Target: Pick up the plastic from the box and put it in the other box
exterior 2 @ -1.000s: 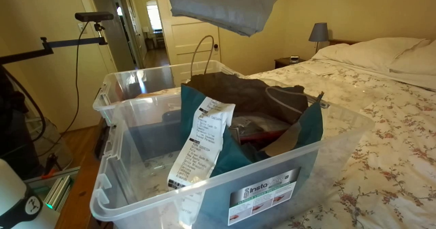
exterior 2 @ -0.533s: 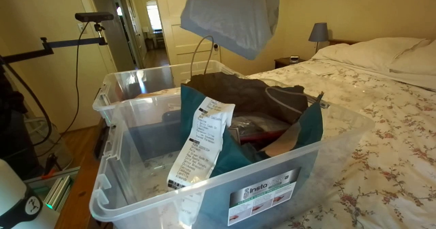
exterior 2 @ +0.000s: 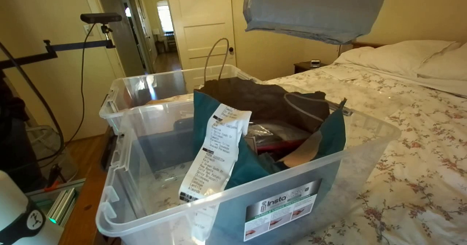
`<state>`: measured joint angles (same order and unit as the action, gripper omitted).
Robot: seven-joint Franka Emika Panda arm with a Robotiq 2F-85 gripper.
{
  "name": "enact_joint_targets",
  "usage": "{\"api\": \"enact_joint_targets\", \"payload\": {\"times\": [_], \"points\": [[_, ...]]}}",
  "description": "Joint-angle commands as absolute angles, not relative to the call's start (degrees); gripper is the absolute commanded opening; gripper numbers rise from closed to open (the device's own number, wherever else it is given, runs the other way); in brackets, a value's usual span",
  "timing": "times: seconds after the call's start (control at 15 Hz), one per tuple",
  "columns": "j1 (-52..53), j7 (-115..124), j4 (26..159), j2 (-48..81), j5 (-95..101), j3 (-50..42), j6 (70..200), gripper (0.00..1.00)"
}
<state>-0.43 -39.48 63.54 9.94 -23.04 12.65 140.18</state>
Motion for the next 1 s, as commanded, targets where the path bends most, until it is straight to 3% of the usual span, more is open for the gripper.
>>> {"api": "enact_joint_targets", "payload": {"times": [0.0, 0.93], "points": [[-3.8, -41.7, 51.3, 16.4, -33.6, 13.5, 137.0, 0.0], [-11.1, -45.6, 59.4, 15.7, -37.1, 10.3, 131.4, 0.0]]}}
